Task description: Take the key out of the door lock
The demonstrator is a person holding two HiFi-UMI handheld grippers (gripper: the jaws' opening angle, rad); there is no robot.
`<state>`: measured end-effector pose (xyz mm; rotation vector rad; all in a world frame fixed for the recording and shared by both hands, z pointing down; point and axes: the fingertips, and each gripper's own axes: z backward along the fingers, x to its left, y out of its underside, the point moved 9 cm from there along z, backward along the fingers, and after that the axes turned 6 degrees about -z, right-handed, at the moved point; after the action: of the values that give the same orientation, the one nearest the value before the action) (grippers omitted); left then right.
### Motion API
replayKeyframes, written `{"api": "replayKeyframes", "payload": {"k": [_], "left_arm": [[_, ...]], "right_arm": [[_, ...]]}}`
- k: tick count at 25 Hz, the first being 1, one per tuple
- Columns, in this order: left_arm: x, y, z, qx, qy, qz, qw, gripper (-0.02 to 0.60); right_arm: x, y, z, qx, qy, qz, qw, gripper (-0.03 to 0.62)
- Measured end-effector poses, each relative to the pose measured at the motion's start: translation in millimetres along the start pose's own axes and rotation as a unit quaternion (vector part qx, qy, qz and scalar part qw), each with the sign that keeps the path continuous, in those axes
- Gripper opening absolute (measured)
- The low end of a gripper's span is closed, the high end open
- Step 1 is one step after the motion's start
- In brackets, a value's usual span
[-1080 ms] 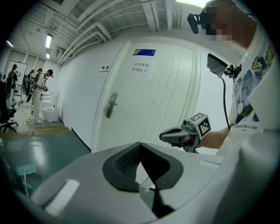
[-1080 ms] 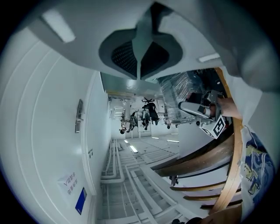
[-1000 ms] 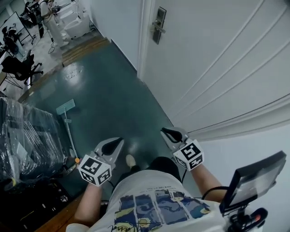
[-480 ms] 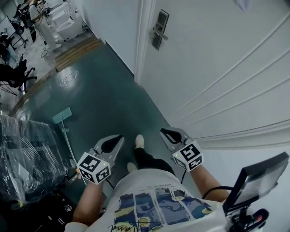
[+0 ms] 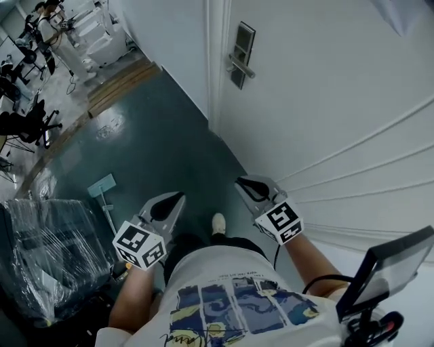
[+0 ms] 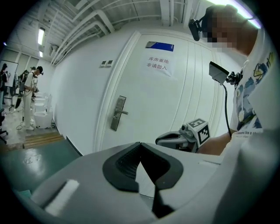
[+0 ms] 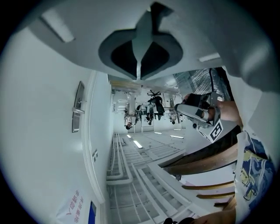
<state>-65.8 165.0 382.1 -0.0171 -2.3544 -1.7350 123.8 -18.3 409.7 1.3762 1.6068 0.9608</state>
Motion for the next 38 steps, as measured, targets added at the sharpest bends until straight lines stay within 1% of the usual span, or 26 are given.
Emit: {"api": "replayKeyframes", "payload": {"k": [3,8,10,12,15,19,24,27,30,33,38], "left_arm": [[8.6,-12.1,-31.3,0.003,0.011,0.003,0.9999,0.005],[22.8,-29.9,-65.2,0.014,0.043,-0.010,0.9989,0.005],[31.9,-32.5,-74.4,0.016,0.050,-0.011,0.9986,0.005],[41.2,-34.2,-80.9,0.017,0.057,-0.015,0.9981,0.005],[59.9,-38.8,-90.5,0.016,0.072,-0.019,0.9971,0.005],[92.6,-47.4,-99.6,0.024,0.101,-0.036,0.9939,0.005],[134.2,-68.8,-103.8,0.030,0.131,-0.083,0.9874,0.005],[156.1,-76.2,-106.7,0.029,0.154,-0.095,0.9831,0.005],[175.6,-82.5,-110.9,0.029,0.175,-0.095,0.9795,0.005],[190.8,-89.5,-118.0,0.036,0.198,-0.099,0.9745,0.005],[204.7,-92.3,-128.8,0.046,0.224,-0.105,0.9677,0.005]], "right_arm": [[-22.0,0.0,-14.6,0.005,0.010,-0.013,1.000,0.017],[-52.9,1.3,-27.8,-0.001,0.031,-0.063,0.998,0.017],[-65.4,3.1,-35.6,-0.007,0.035,-0.101,0.994,0.017],[-75.0,7.1,-42.4,-0.018,0.036,-0.158,0.987,0.017],[-91.4,8.5,-56.9,-0.045,0.044,-0.246,0.967,0.017],[-106.7,1.6,-86.2,-0.076,0.064,-0.317,0.943,0.018],[-128.0,-11.7,-130.8,-0.132,0.075,-0.415,0.897,0.018],[-139.9,-18.4,-155.2,-0.163,0.079,-0.455,0.872,0.022],[-150.2,-26.0,-177.5,-0.192,0.078,-0.493,0.845,0.036],[-163.5,-32.8,-195.9,-0.215,0.088,-0.520,0.822,0.041],[-187.2,-24.9,-214.5,-0.252,0.110,-0.563,0.779,0.048]]}}
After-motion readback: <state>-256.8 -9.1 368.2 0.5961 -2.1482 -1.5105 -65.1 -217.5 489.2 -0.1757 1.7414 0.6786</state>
